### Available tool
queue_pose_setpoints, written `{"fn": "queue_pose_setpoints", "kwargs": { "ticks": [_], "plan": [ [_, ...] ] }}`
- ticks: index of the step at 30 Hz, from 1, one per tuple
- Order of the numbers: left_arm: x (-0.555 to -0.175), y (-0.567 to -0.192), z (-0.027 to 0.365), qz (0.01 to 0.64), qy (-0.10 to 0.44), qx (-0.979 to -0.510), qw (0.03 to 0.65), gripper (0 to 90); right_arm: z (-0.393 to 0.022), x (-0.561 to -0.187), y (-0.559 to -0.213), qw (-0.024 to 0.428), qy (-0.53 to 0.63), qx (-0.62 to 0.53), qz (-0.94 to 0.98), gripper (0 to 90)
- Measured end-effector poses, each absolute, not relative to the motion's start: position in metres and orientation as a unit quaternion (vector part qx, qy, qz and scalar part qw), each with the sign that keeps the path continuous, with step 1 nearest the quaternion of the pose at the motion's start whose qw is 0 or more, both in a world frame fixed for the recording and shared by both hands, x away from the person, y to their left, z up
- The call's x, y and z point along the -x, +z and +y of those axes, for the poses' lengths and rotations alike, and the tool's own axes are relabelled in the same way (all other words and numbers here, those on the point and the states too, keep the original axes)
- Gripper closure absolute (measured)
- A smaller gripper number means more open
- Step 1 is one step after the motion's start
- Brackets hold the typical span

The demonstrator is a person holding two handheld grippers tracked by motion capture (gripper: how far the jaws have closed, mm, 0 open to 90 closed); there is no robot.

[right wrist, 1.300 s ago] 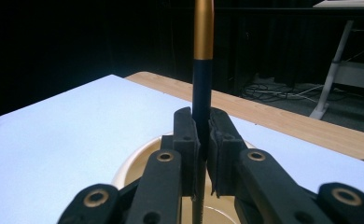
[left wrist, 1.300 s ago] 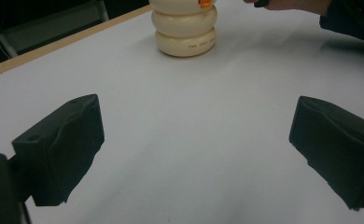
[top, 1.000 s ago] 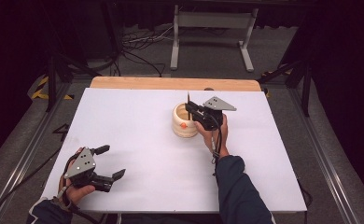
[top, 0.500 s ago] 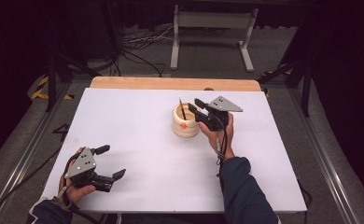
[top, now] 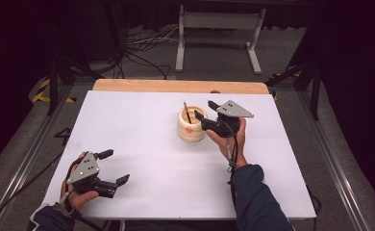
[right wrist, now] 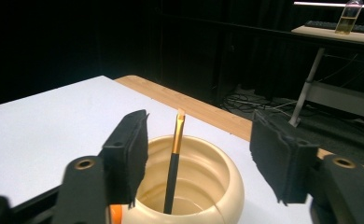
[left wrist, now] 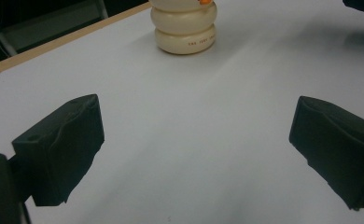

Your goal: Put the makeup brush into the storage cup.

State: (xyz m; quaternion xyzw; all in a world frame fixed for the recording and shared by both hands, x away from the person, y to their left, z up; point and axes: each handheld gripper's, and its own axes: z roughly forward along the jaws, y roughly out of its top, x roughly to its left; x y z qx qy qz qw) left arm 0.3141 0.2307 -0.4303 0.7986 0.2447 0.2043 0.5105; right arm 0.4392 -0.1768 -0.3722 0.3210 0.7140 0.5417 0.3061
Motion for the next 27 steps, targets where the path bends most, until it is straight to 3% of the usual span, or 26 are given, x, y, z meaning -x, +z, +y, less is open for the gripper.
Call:
{"fn": "queue_pose_setpoints", "kwargs": {
  "ticks": [13, 27],
  "plan": [
    [-0.314, -0.430, 0.230, 0.244, 0.201, -0.801, 0.508, 4.0, -0.182, -0.425, -0.368, 0.343, 0.500, -0.316, 0.729, 15.0],
    [-0.313, -0.430, 0.231, 0.242, 0.202, -0.800, 0.510, 4.0, -0.185, -0.413, -0.363, 0.356, 0.491, -0.307, 0.733, 5.8]
  ]
}}
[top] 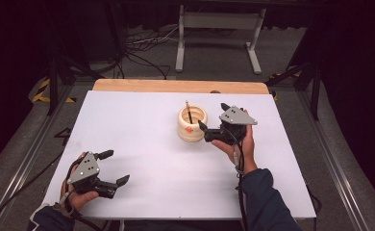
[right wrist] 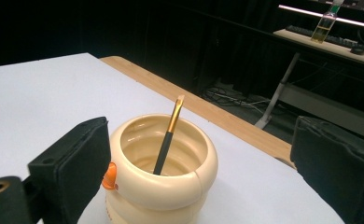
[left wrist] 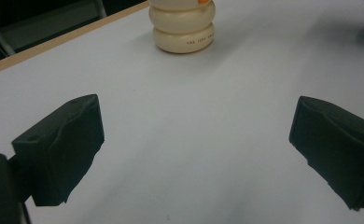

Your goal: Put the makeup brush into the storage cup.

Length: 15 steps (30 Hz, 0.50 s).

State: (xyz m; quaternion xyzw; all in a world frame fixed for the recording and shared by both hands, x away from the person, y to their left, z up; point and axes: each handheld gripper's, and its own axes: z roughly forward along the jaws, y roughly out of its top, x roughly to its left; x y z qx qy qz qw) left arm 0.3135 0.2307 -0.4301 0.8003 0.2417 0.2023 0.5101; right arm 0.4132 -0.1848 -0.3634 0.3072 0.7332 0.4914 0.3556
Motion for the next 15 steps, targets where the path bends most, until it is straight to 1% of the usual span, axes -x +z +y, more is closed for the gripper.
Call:
{"fn": "queue_pose_setpoints", "kwargs": {
  "ticks": [15],
  "plan": [
    [-0.314, -0.431, 0.230, 0.238, 0.201, -0.803, 0.508, 3.9, -0.198, -0.399, -0.363, 0.366, 0.506, -0.286, 0.727, 5.4]
  ]
}}
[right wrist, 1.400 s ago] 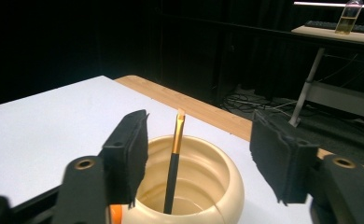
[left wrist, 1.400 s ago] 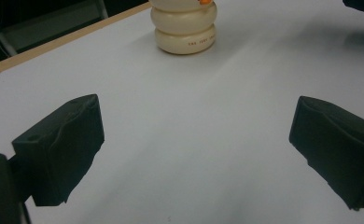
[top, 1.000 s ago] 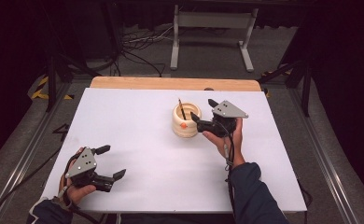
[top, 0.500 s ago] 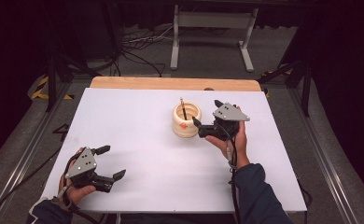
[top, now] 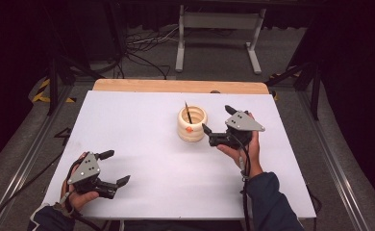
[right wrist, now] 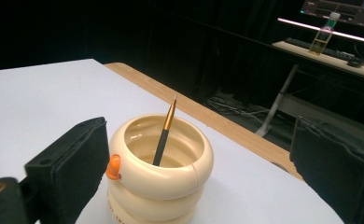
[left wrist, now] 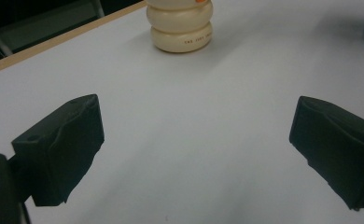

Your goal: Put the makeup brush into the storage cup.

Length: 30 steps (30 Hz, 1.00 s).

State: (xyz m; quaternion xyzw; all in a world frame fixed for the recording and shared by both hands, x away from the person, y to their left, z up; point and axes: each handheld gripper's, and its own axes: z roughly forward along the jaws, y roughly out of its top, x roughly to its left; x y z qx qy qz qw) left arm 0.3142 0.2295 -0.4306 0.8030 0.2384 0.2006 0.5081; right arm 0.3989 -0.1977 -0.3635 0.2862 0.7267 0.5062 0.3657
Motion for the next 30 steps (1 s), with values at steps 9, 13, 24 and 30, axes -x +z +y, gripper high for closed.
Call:
{"fn": "queue_pose_setpoints", "kwargs": {
  "ticks": [9, 13, 24, 30],
  "plan": [
    [-0.314, -0.430, 0.230, 0.240, 0.200, -0.801, 0.511, 3.9, -0.205, -0.388, -0.363, 0.387, 0.493, -0.284, 0.726, 4.1],
    [-0.314, -0.429, 0.230, 0.240, 0.200, -0.800, 0.512, 3.8, -0.209, -0.384, -0.364, 0.388, 0.495, -0.285, 0.723, 4.2],
    [-0.314, -0.429, 0.230, 0.238, 0.202, -0.800, 0.513, 3.8, -0.217, -0.374, -0.363, 0.391, 0.495, -0.278, 0.724, 4.2],
    [-0.314, -0.430, 0.230, 0.240, 0.202, -0.800, 0.512, 3.8, -0.222, -0.368, -0.365, 0.398, 0.492, -0.272, 0.725, 4.1]
  ]
}}
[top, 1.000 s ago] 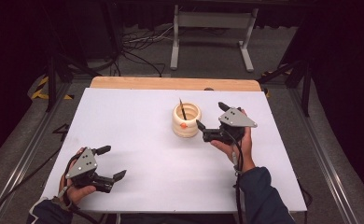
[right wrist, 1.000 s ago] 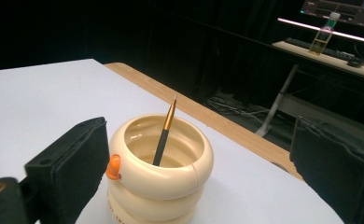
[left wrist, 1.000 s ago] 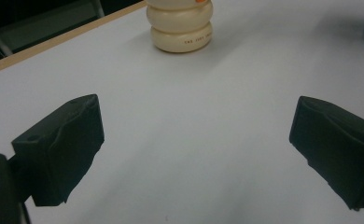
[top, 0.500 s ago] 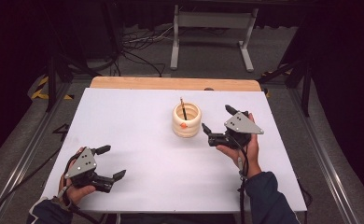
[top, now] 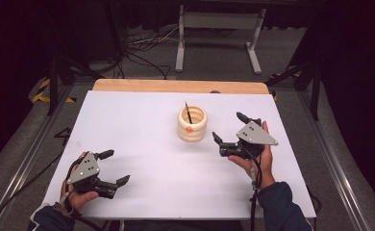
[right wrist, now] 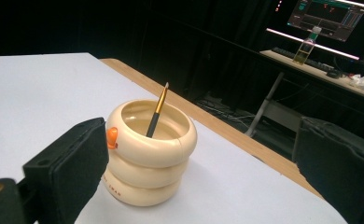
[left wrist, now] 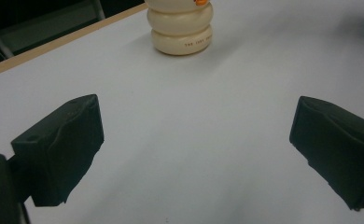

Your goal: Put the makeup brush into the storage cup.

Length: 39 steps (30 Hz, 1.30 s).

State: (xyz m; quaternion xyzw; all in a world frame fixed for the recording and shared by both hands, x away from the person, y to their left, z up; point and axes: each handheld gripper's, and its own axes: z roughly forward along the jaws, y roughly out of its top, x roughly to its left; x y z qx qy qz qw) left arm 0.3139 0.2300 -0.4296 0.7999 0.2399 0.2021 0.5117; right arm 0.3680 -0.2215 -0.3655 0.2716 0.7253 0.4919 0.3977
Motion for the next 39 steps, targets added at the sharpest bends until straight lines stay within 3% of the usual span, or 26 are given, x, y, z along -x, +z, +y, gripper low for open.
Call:
{"fn": "queue_pose_setpoints", "kwargs": {
  "ticks": [39],
  "plan": [
    [-0.313, -0.429, 0.230, 0.241, 0.216, -0.799, 0.507, 3.2, -0.257, -0.330, -0.396, 0.415, 0.456, -0.280, 0.736, 4.5]
  ]
}}
